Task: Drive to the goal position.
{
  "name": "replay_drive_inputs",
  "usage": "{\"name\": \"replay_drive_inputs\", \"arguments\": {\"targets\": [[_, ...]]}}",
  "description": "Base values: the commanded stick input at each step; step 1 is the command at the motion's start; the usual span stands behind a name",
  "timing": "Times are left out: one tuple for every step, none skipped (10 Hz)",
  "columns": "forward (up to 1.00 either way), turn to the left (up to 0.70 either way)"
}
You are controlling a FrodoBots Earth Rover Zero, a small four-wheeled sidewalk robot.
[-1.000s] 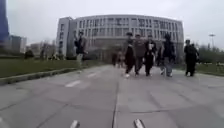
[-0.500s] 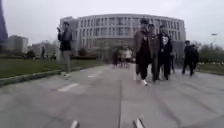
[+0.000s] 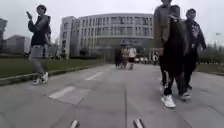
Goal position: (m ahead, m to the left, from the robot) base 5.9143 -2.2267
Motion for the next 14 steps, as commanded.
{"name": "replay_drive_inputs", "arguments": {"targets": [[0.85,-0.03],[0.85,-0.03],[0.85,-0.03],[0.85,-0.03],[0.85,-0.05],[0.85,-0.15],[0.85,-0.33],[0.85,-0.34],[0.85,-0.34],[0.85,-0.34],[0.85,-0.03],[0.85,-0.03],[0.85,-0.03],[0.85,-0.03]]}}
